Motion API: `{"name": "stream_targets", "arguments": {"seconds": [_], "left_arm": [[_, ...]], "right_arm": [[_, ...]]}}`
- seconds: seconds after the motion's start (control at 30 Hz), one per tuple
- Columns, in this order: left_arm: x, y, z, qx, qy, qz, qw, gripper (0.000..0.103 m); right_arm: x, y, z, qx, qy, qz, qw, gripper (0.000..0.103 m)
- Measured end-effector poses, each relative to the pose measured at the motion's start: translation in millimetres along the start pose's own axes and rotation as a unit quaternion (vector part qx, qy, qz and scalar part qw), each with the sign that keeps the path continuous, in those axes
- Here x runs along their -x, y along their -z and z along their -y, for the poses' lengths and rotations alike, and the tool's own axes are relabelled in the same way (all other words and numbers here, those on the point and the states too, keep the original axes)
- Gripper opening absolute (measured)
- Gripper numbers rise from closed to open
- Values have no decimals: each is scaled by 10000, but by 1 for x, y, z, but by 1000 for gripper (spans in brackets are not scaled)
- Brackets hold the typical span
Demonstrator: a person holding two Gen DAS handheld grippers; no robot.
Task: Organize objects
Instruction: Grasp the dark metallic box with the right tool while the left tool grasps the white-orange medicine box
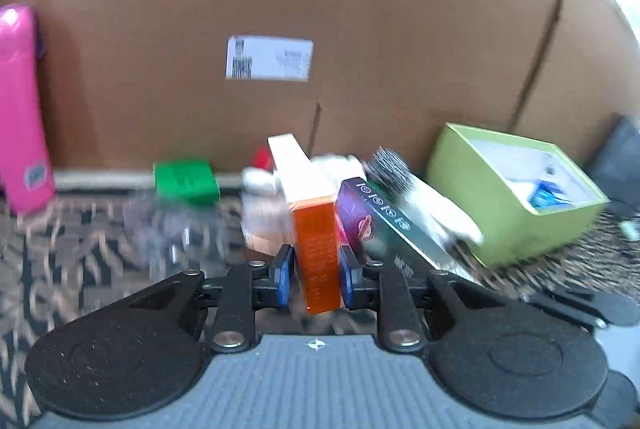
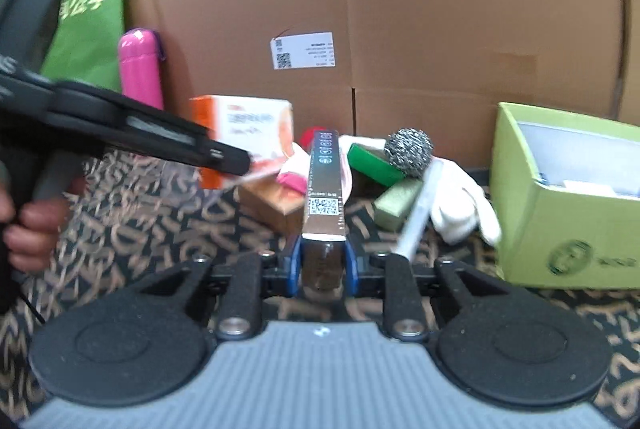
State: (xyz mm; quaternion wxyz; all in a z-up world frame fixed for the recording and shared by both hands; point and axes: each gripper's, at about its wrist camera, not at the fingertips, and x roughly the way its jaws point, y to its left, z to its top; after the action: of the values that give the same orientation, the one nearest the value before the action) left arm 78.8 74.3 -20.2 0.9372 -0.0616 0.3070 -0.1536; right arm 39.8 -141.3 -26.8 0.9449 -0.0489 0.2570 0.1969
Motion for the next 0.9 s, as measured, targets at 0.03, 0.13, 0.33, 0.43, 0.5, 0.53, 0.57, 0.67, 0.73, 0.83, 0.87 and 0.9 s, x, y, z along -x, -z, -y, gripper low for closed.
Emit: {"name": "stream_targets", "arguments": {"seconds": [0.03, 0.13, 0.33, 0.43, 0.5, 0.53, 0.57, 0.67, 0.73, 0.83, 0.87, 0.9], "left_arm": [[10, 12, -1, 119, 149, -70, 9998, 21], [26, 42, -12, 735, 564, -406, 9949, 18], [45, 81, -37, 1737, 19, -557, 9832, 60], [54, 74, -32, 1440, -205, -319, 9889, 74], [56, 66, -25, 1034, -431, -187, 9935, 78], [56, 64, -22, 857, -541, -136, 9948, 82], [52, 60, -21, 672, -617, -76, 9958, 83], [38, 51, -18, 20, -680, -71, 9977, 85], [22, 45, -20, -172, -746, -211, 9968, 85], [2, 40, -28, -116, -698, -527, 9961, 85], [-2, 42, -30, -35, -678, -647, 9956, 85], [-4, 43, -32, 25, -613, -725, 9955, 85]], "right_arm": [[9, 6, -2, 110, 82, -26, 9999, 22], [31, 20, -9, 437, 285, -103, 9986, 22], [53, 29, -14, 382, -260, -47, 9989, 38], [54, 25, -13, 207, -182, 102, 9996, 57], [52, 23, -11, 77, -56, 65, 9999, 57], [49, 22, -11, 19, 16, 22, 10000, 58], [45, 21, -12, 46, 130, -16, 9999, 58], [36, 16, -18, 323, 204, 88, 9992, 58], [27, 13, -15, 179, 43, 74, 9998, 56], [14, 14, 2, -151, 385, -104, 9991, 55], [13, 15, 12, -307, 521, -125, 9981, 55], [13, 16, 22, -504, 639, -162, 9965, 55]]}}
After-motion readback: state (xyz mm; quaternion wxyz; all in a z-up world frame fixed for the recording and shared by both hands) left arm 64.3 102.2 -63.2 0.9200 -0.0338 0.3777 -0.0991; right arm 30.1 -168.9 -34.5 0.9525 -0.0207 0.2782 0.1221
